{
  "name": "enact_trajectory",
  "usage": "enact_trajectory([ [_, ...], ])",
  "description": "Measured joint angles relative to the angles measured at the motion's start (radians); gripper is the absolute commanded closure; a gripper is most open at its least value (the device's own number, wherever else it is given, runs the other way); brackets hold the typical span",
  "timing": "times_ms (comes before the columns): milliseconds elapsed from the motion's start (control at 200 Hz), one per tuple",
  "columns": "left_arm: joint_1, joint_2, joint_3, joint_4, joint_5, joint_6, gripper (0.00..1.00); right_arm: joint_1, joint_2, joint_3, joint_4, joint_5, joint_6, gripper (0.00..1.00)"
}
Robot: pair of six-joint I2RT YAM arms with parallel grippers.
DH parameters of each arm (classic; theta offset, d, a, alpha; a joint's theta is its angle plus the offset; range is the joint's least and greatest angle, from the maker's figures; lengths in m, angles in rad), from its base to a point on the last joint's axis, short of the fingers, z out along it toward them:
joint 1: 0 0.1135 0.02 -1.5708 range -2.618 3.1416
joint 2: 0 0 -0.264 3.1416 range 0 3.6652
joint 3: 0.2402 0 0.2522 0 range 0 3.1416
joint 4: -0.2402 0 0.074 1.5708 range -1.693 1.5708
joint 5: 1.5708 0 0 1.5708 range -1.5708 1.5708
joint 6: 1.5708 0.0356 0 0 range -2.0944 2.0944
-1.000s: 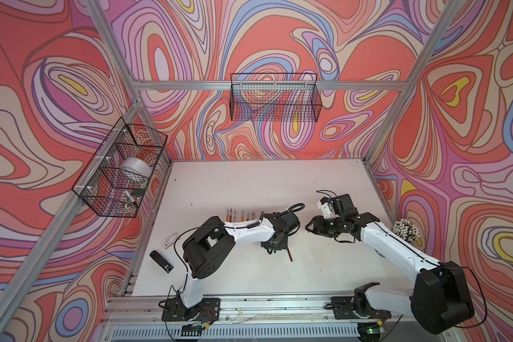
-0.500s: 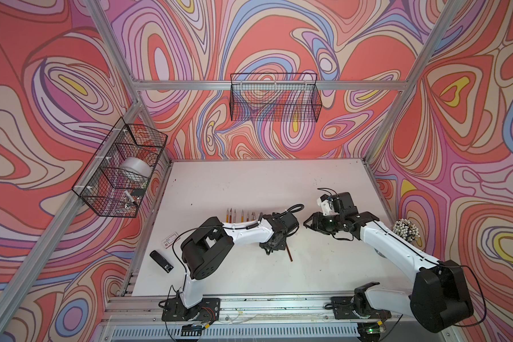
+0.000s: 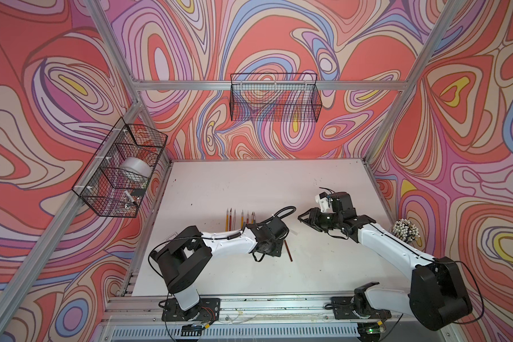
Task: Remove protective caps from carving knives
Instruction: Pick up the carving knife from the center of the board, then remove the protective sleeve from the carving knife.
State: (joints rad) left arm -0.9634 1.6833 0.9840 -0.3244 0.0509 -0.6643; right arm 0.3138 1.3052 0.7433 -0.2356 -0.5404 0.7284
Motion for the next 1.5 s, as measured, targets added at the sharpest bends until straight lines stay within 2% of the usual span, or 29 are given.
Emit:
enact_trajectory([
  [295,0.000,-0.048,-0.034,0.093,0.069,0.014,0.96,0.107,0.116,0.010,0.073,0.035,0.042,0.64],
  [721,0.001,-0.069,-0.049,0.135,0.127,0.016,0.96,0.109,0.152,0.027,0.115,0.095,0.069,0.68],
  [1232,0.016,-0.100,-0.096,0.217,0.213,-0.004,0.95,0.115,0.179,0.027,0.133,0.096,0.077,0.75],
  [1502,0.021,-0.100,-0.096,0.241,0.229,-0.018,0.91,0.119,0.183,0.027,0.135,0.097,0.078,0.85],
])
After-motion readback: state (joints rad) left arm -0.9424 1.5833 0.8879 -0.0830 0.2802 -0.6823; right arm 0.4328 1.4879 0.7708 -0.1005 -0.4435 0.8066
